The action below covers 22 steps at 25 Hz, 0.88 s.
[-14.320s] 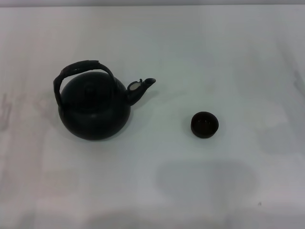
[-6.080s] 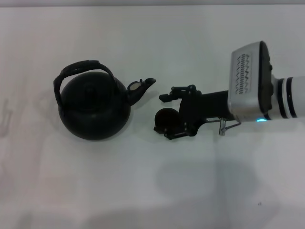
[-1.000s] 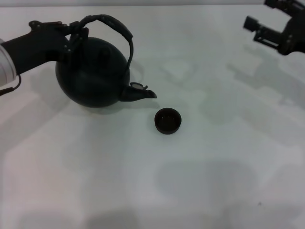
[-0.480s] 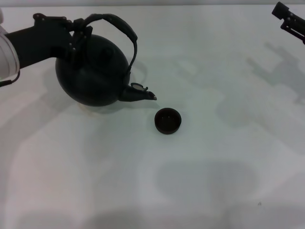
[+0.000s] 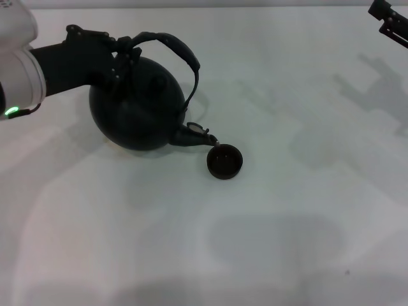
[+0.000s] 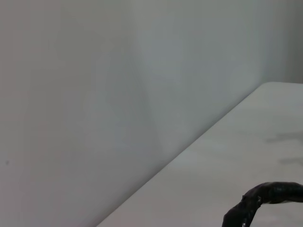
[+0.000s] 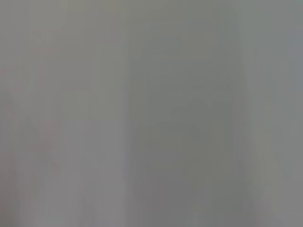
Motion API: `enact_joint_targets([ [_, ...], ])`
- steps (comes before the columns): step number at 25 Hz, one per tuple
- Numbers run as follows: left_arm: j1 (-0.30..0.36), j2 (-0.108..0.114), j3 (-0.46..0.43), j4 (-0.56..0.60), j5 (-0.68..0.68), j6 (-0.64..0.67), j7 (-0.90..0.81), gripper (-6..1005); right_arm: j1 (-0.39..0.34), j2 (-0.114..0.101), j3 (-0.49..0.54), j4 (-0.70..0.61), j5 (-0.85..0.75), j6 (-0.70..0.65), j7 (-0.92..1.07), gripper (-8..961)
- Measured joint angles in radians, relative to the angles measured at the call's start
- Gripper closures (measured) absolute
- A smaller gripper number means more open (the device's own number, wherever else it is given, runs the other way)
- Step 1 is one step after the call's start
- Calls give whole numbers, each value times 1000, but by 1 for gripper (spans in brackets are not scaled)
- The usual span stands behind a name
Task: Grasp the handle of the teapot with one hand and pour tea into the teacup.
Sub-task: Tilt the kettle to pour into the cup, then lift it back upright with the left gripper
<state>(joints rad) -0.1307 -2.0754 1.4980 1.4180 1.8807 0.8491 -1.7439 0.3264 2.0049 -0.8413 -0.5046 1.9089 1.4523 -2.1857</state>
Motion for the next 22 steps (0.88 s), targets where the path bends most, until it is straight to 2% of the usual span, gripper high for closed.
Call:
enact_joint_targets([
  [14,-33,-1,42,40,104,-1,-47,833,0,0,13,1,1,-11,-8,112],
  [22,-64,-2,77,64,210,-1,-99,835,0,0,26,2,-1,-29,-8,113],
])
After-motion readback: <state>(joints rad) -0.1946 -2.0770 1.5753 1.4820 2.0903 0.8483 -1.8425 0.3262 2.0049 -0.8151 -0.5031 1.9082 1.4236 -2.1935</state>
